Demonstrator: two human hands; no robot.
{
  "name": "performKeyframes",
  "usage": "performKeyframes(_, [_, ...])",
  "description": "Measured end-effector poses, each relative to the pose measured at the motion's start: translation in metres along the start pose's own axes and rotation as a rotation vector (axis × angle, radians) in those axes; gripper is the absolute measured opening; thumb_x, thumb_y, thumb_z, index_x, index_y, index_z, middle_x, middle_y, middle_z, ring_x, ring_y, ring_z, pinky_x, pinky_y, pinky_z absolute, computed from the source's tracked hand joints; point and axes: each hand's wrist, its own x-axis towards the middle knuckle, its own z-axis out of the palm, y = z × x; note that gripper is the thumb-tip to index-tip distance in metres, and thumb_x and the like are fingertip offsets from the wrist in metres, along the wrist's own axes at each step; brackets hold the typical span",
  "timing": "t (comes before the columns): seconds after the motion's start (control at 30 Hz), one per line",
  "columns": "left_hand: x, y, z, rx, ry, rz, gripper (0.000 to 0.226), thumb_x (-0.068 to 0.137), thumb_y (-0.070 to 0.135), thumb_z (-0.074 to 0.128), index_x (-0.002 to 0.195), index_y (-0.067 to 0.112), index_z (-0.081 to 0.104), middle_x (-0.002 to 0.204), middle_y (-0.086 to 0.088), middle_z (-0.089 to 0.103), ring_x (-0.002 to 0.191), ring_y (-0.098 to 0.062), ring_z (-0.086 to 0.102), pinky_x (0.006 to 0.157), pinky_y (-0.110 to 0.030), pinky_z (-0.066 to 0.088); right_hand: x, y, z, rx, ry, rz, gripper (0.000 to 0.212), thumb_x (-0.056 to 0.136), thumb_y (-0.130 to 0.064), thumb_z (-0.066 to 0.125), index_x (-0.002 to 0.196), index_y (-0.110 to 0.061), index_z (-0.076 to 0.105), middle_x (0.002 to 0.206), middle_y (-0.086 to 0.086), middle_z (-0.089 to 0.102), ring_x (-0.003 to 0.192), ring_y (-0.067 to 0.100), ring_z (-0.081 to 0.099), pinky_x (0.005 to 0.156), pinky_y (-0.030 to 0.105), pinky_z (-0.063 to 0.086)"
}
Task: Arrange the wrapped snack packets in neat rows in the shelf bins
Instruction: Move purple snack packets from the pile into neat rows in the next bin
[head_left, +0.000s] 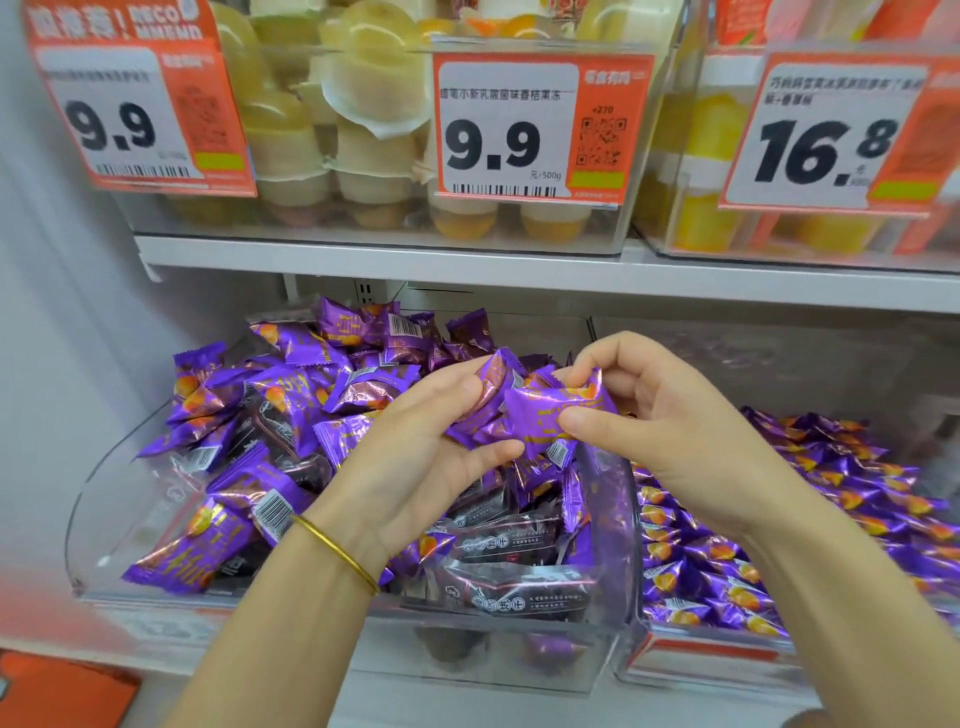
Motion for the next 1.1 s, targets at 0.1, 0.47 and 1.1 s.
performKeyframes(0.1, [0.000, -0.001, -0.001, 0.047, -0.022, 0.032, 0.031, 0.088, 0.008, 0.050, 0.117, 0.011, 0.061, 0.102, -0.011, 0.063, 0.080, -0.017, 0.062, 0.059, -0.025, 0.056, -0.002, -0.002, 0.001, -0.094, -0.003, -0.025, 0.021, 0.079, -0.001, 0.068, 0.091, -0.013, 0.057, 0.098, 0.003, 0.070, 0.084, 0.012, 0.067, 0.075, 0.020, 0.053])
performKeyframes(0.47, [0.003, -0.008, -0.007, 0.395, 0.052, 0.251, 0.048, 0.077, -0.011, 0.065, 0.110, 0.022, 0.060, 0.095, 0.006, 0.067, 0.067, -0.013, 0.062, 0.070, -0.024, 0.055, -0.005, -0.008, -0.016, 0.590, 0.256, 0.086, 0.041, 0.059, -0.015, 0.068, 0.097, -0.005, 0.057, 0.072, 0.008, 0.064, 0.064, 0.018, 0.066, 0.060, 0.033, 0.058])
performKeyframes(1.1, [0.004, -0.012, 0.005, 0.061, 0.140, 0.140, 0.014, 0.096, 0.008, 0.044, 0.097, 0.017, 0.055, 0.082, -0.005, 0.068, 0.062, -0.016, 0.064, 0.058, -0.032, 0.057, -0.002, -0.003, 0.000, 0.527, 0.155, 0.195, 0.034, 0.070, -0.013, 0.061, 0.102, -0.001, 0.057, 0.077, 0.012, 0.061, 0.066, 0.016, 0.063, 0.062, 0.033, 0.059])
